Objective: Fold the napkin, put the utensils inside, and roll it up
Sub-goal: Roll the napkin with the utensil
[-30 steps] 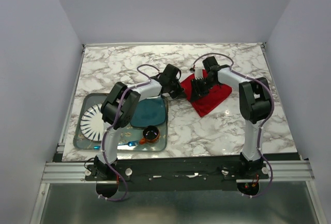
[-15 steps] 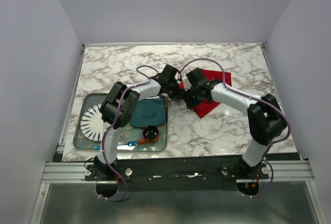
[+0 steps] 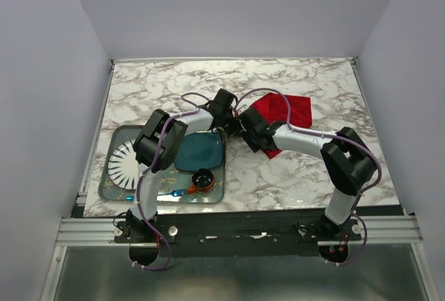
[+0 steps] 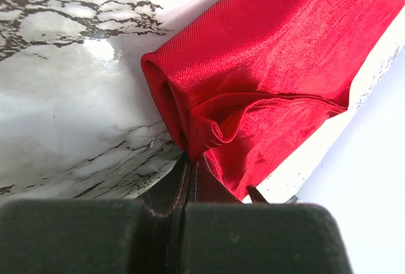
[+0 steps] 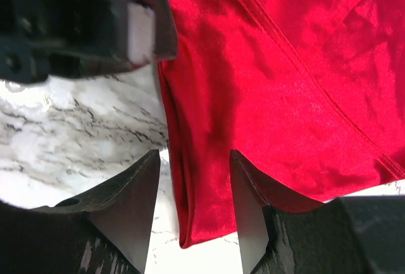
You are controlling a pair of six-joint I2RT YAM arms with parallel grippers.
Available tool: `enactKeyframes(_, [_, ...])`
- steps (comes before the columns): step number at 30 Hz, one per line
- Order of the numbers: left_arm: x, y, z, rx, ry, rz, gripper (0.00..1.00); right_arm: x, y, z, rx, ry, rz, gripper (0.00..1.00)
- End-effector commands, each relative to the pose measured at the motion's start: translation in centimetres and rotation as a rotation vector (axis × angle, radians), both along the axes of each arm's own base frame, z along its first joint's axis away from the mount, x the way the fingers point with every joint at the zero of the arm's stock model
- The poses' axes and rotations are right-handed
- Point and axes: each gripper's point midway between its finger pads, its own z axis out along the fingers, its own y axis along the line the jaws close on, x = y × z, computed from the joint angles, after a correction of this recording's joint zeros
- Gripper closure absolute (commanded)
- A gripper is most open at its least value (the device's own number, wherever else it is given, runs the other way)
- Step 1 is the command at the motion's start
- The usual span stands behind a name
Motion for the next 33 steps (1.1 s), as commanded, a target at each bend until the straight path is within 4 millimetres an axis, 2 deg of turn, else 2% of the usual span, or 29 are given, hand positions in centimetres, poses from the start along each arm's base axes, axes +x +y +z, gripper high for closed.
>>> enactKeyframes(1, [-0.1, -0.3, 2.0, -0.053, -0.013, -0.006, 1.00, 0.5, 1.1, 0.4, -0.007, -0.038, -0.004, 0.44])
enactKeyframes(5, [-0.2, -0.4, 1.8, -0.070, 0.001, -0.003, 1.00, 0.4, 1.8, 0.8, 0.023, -0.034, 0.003, 0.44])
enactKeyframes(7, [-0.4, -0.5, 2.1, -0.093, 0.009, 0.001, 1.00, 0.7, 1.5, 0.0, -0.006, -0.028, -0.009, 0.46])
enactKeyframes(8, [-0.5, -0.6, 2.3, -0.097, 0.007, 0.003, 1.00, 0.8, 1.6, 0.1, -0.016, -0.019, -0.010, 0.49])
enactKeyframes(9, [-0.4, -0.5, 2.7, -0.103, 0.001, 0.008, 1.00, 0.8, 1.6, -0.7, -0.032, -0.002, -0.010, 0.52])
enactKeyframes(10, [-0.4, -0.5, 2.9, -0.108, -0.001, 0.008, 1.00, 1.0, 1.5, -0.8, -0.048, 0.000, -0.014, 0.62])
enactKeyframes(11, [-0.4, -0.4, 3.0, -0.112, 0.002, 0.011, 1.00, 1.0, 1.1, -1.2, -0.075, 0.007, -0.022, 0.65])
enactKeyframes(15, [-0.6, -0.5, 3.4, -0.135, 0.009, 0.006, 1.00, 1.7, 0.8, -1.1, -0.110, -0.015, -0.047, 0.58])
enactKeyframes(19, [-0.6, -0.4, 3.8, -0.150, 0.006, 0.009, 1.00, 1.6, 1.0, -1.3, -0.107, -0.001, -0.028, 0.52])
enactKeyframes(24, [-0.4, -0.4, 4.3, -0.168, 0.003, 0.013, 1.00, 1.6, 0.7, -1.6, -0.128, 0.001, -0.034, 0.53])
enactKeyframes(28, [-0.5, -0.4, 4.3, -0.173, 0.005, 0.010, 1.00, 1.6, 0.9, -1.8, -0.128, 0.005, -0.029, 0.64])
enactKeyframes(31, [-0.4, -0.3, 4.1, -0.161, -0.007, -0.002, 1.00, 1.2, 1.4, -2.0, -0.106, 0.035, -0.005, 0.79])
enactKeyframes(32, [-0.3, -0.3, 4.0, -0.156, -0.012, -0.007, 1.00, 1.1, 1.6, -1.9, -0.092, 0.042, 0.002, 0.89])
enactKeyframes(33, [-0.4, -0.3, 3.8, -0.150, -0.014, -0.013, 1.00, 1.0, 1.6, -1.9, -0.079, 0.053, 0.010, 0.92])
